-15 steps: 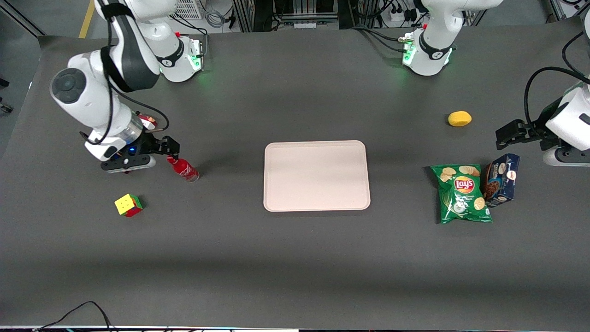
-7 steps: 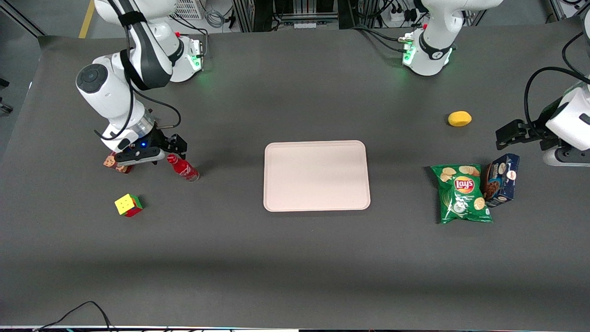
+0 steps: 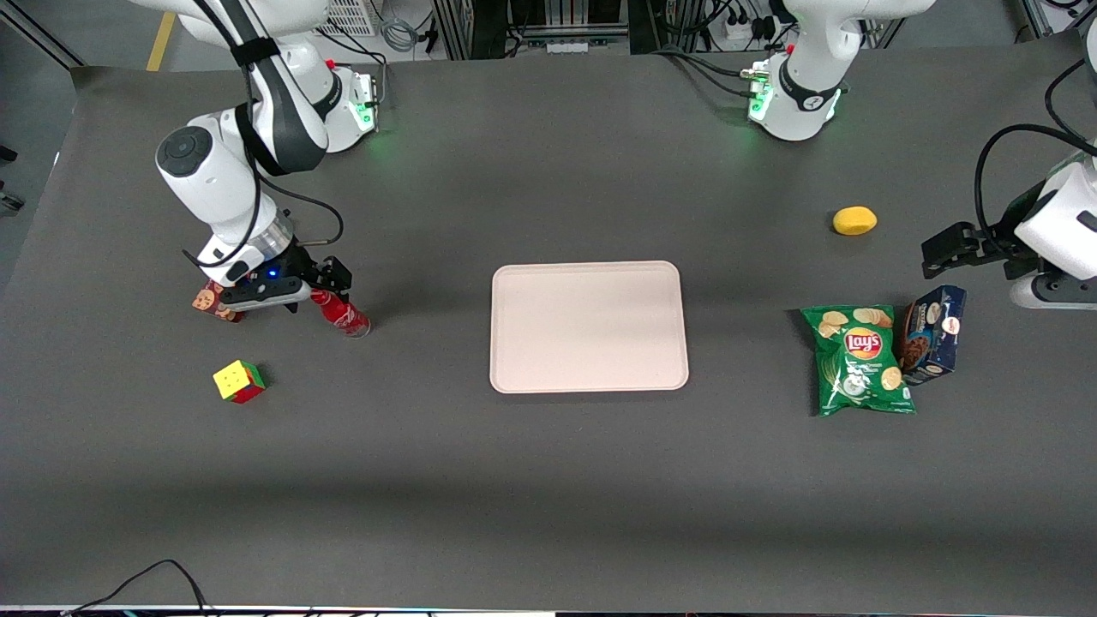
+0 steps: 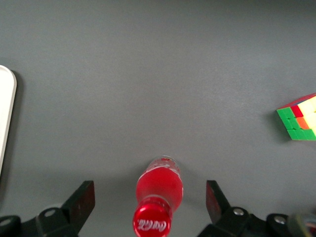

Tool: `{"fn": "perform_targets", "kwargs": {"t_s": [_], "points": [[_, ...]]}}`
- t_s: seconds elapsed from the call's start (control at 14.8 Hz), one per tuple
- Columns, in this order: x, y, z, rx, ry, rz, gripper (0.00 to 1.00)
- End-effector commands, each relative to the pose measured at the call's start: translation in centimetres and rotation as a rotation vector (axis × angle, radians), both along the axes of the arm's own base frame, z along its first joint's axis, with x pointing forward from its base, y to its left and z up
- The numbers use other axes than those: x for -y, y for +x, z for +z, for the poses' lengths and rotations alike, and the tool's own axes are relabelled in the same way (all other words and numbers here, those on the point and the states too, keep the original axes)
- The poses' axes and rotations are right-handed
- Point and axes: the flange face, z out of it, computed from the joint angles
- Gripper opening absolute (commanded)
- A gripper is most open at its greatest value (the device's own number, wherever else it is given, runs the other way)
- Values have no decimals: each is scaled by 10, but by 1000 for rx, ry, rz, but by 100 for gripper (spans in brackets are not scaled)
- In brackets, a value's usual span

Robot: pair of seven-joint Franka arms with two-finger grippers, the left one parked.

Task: Place coke bottle on tray
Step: 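Close the right gripper around the bottle's body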

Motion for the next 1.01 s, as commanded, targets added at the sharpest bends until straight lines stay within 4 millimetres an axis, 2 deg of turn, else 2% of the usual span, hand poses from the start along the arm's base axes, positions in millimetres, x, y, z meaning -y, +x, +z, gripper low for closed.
{"fn": "perform_targets", "kwargs": {"t_s": [0.0,0.4,0.94], "points": [[1,5,-11,10,1,18,100],[1,1,-24,-45,-9,22,100],[3,-7,-30,-119,-23,23,100]]}}
